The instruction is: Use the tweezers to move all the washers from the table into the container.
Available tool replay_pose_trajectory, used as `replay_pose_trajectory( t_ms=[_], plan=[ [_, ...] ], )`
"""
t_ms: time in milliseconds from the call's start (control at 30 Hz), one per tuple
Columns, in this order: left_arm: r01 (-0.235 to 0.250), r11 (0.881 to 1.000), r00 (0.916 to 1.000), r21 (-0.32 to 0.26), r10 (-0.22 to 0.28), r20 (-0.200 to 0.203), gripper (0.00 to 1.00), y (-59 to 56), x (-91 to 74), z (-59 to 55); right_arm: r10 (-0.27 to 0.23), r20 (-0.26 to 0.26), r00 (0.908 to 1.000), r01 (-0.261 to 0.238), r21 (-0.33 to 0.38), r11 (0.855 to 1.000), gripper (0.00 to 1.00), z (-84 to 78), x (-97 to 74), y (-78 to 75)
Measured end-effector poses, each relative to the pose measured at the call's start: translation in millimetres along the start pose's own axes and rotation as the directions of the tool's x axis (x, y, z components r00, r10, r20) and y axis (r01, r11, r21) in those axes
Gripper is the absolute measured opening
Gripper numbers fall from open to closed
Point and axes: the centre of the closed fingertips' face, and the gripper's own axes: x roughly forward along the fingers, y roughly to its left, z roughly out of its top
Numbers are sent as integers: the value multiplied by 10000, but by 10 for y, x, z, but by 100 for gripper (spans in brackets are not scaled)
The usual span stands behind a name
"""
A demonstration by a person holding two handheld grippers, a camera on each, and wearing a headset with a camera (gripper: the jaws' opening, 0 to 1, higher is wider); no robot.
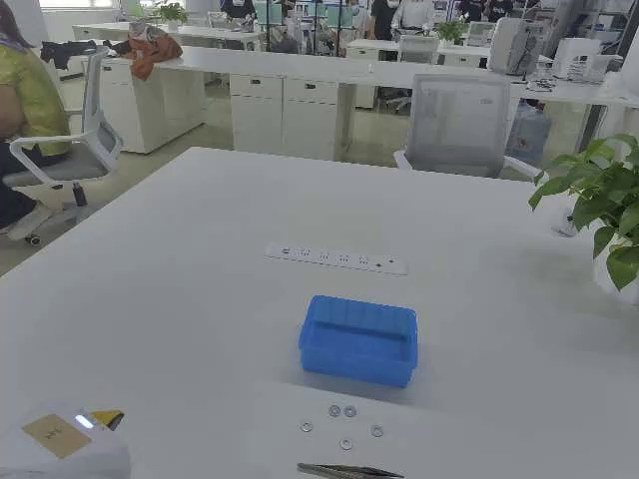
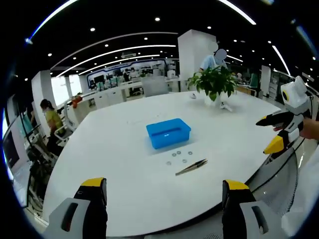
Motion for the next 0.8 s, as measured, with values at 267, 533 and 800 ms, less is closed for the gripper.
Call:
replay_pose_trajectory(
  t_ms=[267,533,800],
  plan=[
    [-10,10000,10000,60,10,-39,99,-7,14,1,171,86,9998,-169,-185,9997,98,17,16,38],
    [-65,10000,10000,-7,65,16,98,14,30,22,214,113,9997,-211,-253,9995,97,73,55,38],
    [-142,9999,9999,-29,142,2,98,80,27,26,116,193,9997,-112,-203,9997,97,107,68,6]
  ],
)
